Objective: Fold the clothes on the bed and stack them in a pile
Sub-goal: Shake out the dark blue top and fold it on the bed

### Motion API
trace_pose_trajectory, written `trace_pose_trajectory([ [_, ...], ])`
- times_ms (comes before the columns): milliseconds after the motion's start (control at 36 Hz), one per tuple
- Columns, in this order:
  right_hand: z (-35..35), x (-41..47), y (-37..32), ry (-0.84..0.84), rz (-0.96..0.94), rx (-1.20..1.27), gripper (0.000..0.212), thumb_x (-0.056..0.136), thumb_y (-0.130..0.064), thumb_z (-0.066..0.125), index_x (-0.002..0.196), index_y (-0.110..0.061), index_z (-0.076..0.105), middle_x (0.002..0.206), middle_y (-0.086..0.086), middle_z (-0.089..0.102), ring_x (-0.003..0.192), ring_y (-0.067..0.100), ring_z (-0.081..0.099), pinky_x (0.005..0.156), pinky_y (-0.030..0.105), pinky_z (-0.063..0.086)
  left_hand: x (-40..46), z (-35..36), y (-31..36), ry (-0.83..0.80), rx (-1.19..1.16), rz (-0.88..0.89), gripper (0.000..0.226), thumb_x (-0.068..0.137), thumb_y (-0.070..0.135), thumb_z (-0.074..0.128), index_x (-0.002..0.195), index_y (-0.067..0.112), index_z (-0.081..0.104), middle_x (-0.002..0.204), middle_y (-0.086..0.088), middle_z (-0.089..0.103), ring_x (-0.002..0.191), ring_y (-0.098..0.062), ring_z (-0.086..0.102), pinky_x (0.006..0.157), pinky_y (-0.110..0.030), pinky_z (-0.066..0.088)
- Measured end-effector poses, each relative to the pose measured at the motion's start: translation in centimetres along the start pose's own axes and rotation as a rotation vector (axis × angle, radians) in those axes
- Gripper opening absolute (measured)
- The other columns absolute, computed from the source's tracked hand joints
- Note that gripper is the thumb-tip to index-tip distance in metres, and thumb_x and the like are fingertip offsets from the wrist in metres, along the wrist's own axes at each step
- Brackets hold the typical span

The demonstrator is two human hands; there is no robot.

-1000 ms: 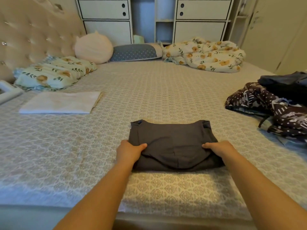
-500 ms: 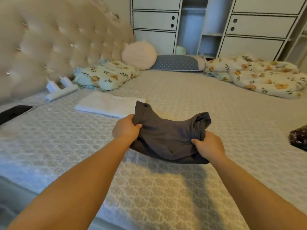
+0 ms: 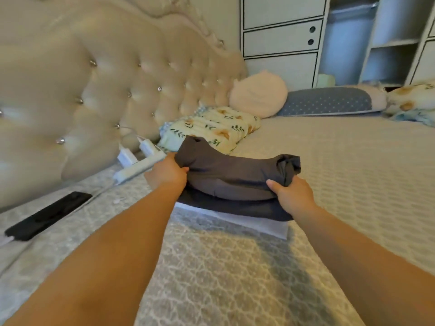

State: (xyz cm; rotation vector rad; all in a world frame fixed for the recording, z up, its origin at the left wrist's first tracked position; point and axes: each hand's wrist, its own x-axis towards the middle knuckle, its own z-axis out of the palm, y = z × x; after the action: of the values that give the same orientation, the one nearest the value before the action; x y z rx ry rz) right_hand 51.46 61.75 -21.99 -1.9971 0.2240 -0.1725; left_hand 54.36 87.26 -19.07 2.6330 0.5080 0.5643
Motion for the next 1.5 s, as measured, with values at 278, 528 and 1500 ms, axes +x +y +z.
trace_pose_trajectory([
  [278, 5.3, 1.4, 3.0, 0.140, -0.112, -0.131, 0.081, 0.089, -0.032, 0.064, 0.150, -0.023, 0.012, 0.147, 0.011, 0.022, 0.097, 0.028, 0.049, 0.074, 0.035, 0.041, -0.4, 7.1, -3.4, -0.014, -0.116, 0.472, 0.065, 0.091, 0.070, 0.021, 0.145, 0.035, 0.035, 0.155, 0.009, 0.027, 0.145, -0.013, 0.013, 0.118, -0.050, 0.005],
  [528, 4.5, 1.5, 2.5, 0.054, -0.074, 0.041, 0.069, 0.094, -0.021, 0.058, 0.150, -0.023, 0.018, 0.142, 0.010, 0.042, 0.104, 0.028, 0.054, 0.070, 0.026, 0.042, -1.4, 7.3, -3.6, -0.188, 0.429, 0.975, 0.063, 0.096, 0.041, 0.048, 0.147, 0.046, 0.012, 0.157, 0.017, 0.016, 0.146, -0.012, 0.009, 0.115, -0.045, -0.011],
  [1500, -0.6, -4.1, 9.4, -0.178, -0.376, -0.564, 0.055, 0.101, -0.042, 0.036, 0.151, -0.025, 0.021, 0.159, -0.002, 0.015, 0.143, 0.019, 0.019, 0.114, 0.036, 0.022, -11.8, 7.9, -1.4, -0.113, 0.019, 0.534, 0.069, 0.087, 0.072, 0.019, 0.148, 0.040, 0.022, 0.159, 0.012, 0.002, 0.146, -0.011, -0.010, 0.115, -0.045, -0.011],
])
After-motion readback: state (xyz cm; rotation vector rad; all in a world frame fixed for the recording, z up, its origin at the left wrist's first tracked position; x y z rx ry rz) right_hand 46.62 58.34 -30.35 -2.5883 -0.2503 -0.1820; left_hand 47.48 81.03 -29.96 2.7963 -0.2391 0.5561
